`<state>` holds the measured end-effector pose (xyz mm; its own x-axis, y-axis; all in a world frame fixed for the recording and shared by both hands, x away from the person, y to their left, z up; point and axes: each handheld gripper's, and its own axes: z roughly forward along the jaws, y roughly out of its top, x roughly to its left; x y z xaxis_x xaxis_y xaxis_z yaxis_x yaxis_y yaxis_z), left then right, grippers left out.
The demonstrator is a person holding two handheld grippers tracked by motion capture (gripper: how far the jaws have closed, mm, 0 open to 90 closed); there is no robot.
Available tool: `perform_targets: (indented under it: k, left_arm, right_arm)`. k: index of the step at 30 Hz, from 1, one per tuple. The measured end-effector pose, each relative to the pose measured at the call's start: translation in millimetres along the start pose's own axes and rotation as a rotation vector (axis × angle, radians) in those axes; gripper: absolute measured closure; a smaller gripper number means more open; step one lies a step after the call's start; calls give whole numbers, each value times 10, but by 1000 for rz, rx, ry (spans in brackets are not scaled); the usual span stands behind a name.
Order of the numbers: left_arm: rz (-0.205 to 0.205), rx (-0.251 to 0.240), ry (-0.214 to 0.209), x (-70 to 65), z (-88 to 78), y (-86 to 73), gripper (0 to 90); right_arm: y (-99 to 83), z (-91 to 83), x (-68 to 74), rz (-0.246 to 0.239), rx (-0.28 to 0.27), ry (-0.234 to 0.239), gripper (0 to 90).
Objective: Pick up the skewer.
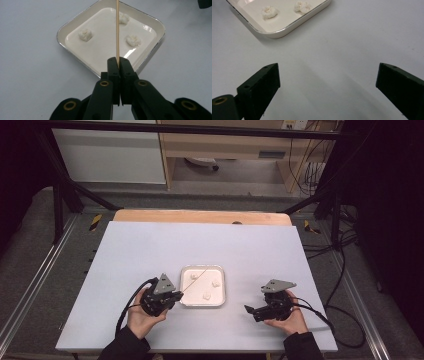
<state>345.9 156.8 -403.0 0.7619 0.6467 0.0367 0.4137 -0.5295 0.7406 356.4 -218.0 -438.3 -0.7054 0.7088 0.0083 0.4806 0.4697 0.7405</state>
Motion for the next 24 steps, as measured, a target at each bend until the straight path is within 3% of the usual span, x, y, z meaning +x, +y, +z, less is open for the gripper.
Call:
perform_targets:
  k: [6, 11, 18, 24]
  left_arm:
    - [-45, -37, 8, 89, -95, -184, 883]
    - [-65, -53, 17, 135, -149, -290, 883]
    - [-82, -80, 24, 159, -187, -393, 883]
    - [-95, -89, 23, 173, -193, -428, 883]
  right_arm:
    - [47, -4, -9, 65, -28, 23, 16]
    - [135, -11, 8, 66, -28, 7, 7]
    - [283, 40, 95, 60, -45, 39, 7]
    - [425, 128, 135, 60, -49, 27, 12]
